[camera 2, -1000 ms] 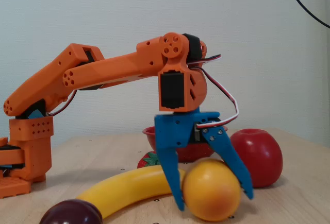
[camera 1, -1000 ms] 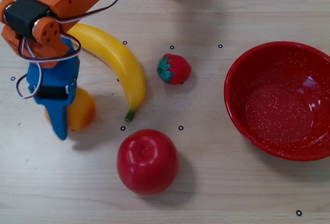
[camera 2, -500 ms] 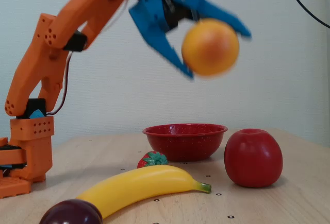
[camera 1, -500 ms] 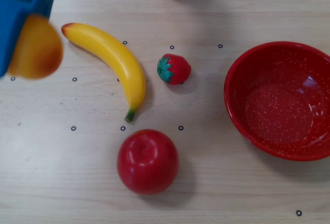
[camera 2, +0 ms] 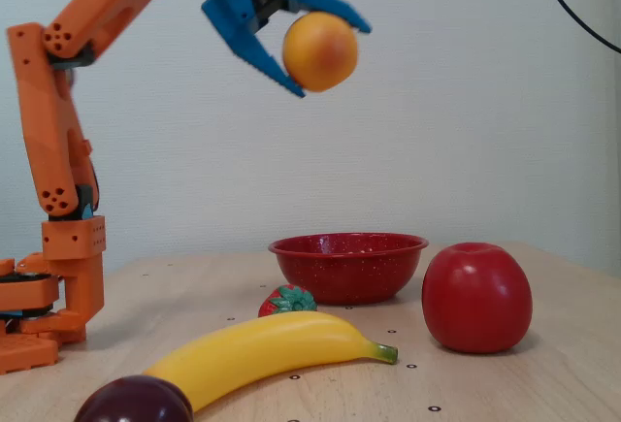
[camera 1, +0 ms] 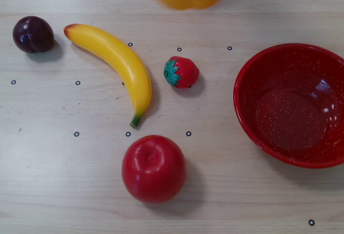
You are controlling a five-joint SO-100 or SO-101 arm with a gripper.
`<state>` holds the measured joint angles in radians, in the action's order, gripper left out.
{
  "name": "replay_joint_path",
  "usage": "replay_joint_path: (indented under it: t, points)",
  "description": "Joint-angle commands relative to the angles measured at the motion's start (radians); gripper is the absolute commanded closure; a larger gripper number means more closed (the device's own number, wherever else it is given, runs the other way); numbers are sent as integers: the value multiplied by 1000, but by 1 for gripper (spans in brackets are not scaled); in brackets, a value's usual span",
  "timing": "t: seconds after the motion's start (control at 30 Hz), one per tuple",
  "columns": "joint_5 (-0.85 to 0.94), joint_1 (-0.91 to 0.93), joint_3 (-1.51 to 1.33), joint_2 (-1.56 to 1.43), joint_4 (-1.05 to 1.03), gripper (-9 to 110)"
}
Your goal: Put the peach in the red bowl.
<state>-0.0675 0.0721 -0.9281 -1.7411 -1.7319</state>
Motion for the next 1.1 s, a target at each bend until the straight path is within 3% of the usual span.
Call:
replay_joint_path:
  t: [0.0, 0.23, 0.47, 0.93, 1.07]
  points:
    - [38, 87, -74, -146, 94, 101]
    - [38, 270, -410, -275, 287, 101]
    - [32, 391, -541, -184, 416, 101]
    - [61, 505, -207, 365, 433, 101]
    - [44, 491, -87, 500, 408, 96]
